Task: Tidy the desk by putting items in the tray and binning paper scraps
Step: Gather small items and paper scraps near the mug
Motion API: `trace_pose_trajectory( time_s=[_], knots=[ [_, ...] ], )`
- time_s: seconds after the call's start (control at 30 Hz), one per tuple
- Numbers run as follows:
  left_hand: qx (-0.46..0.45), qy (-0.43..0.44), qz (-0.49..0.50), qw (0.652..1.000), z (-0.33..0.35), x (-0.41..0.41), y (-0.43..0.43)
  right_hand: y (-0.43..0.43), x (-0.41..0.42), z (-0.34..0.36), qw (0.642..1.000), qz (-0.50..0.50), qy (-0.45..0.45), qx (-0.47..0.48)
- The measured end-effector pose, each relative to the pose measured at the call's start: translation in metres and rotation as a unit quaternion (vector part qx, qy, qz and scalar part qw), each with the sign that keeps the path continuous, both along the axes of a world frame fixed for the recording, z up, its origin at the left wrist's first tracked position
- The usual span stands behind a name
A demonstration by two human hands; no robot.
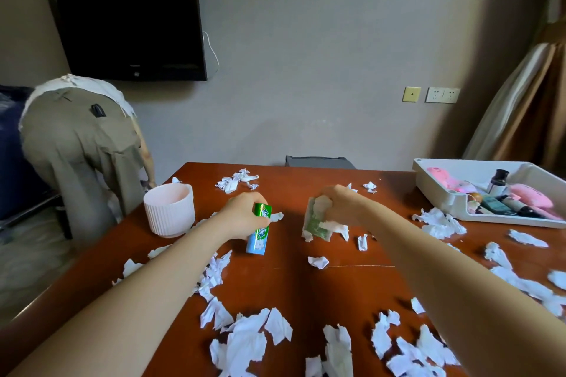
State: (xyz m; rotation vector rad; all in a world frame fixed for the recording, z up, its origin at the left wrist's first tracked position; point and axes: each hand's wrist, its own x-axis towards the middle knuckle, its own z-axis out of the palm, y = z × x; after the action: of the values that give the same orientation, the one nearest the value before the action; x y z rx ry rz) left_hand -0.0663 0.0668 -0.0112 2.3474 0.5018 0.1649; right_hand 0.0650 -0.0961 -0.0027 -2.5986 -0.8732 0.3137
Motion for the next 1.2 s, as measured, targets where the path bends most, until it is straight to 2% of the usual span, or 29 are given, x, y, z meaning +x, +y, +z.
trace_pose_trajectory(
  time_s=[0.2,0.3,0.43,0.67,1.0,1.2],
  knots=[
    [-0.003,-0.021,-0.027,0.999,0.008,-0.007,-0.024,-0.031,-0.009,0.012,0.999,-0.028,-0.03,0.032],
    [-0.009,-0.038,-0.025,0.999,0.008,-0.008,-0.039,-0.052,-0.015,0.014,0.998,-0.031,-0.011,0.046],
    [-0.008,-0.043,-0.023,0.999,-0.002,-0.011,-0.059,-0.077,-0.025,0.009,1.0,-0.023,-0.008,0.012],
    [-0.003,-0.072,-0.021,0.997,-0.011,-0.018,-0.081,-0.104,-0.042,-0.005,0.998,-0.034,0.025,0.036],
    [0.038,-0.086,-0.018,0.995,-0.017,-0.026,-0.092,-0.12,-0.056,-0.007,0.997,-0.006,-0.079,0.013],
    [0.06,-0.098,-0.029,0.993,-0.008,-0.023,-0.104,-0.133,-0.059,0.002,0.995,-0.014,-0.058,0.079]
  ],
)
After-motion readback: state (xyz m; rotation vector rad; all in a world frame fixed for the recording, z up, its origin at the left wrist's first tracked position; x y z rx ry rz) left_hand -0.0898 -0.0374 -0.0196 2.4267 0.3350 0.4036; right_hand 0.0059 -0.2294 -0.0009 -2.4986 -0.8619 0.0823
